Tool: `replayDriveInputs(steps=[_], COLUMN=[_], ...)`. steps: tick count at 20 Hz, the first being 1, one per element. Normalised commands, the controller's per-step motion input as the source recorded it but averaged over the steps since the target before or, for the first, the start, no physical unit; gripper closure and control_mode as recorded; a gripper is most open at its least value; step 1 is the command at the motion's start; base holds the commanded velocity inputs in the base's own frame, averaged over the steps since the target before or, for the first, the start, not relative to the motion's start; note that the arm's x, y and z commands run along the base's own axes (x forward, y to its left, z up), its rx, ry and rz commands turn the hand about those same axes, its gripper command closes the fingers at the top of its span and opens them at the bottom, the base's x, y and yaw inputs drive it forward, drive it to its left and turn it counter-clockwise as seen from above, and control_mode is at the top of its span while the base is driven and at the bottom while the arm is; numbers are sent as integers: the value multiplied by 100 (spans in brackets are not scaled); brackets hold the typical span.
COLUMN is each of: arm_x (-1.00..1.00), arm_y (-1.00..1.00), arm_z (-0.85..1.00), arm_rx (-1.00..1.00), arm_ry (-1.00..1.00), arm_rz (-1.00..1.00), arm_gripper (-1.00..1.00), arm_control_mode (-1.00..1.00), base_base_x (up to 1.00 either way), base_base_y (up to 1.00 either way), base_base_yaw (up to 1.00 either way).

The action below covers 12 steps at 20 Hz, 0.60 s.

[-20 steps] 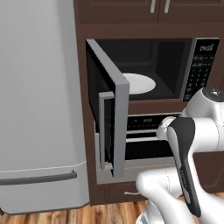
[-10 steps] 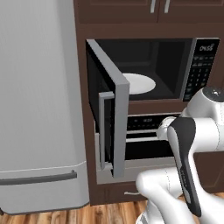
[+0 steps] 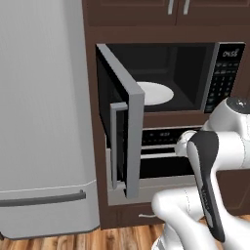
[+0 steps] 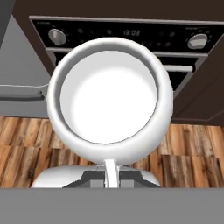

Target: Pick the mug from the counter and place it inside the microwave. Then close the microwave.

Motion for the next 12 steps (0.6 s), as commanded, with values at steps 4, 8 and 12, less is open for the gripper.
replayDriveInputs(steps=[4, 8, 12], arm_x=[-71, -21, 19], arm_y=[1, -11, -2], arm_z=[39, 48, 51], arm_rx=[-1, 0, 0], arm_ry=[-17, -20, -9], arm_rz=[3, 4, 1], arm_gripper=[100, 100, 100], arm_control_mode=[-100, -100, -100], base_base_x=[0, 0, 0], base_base_y=[0, 0, 0], base_base_yaw=[0, 0, 0])
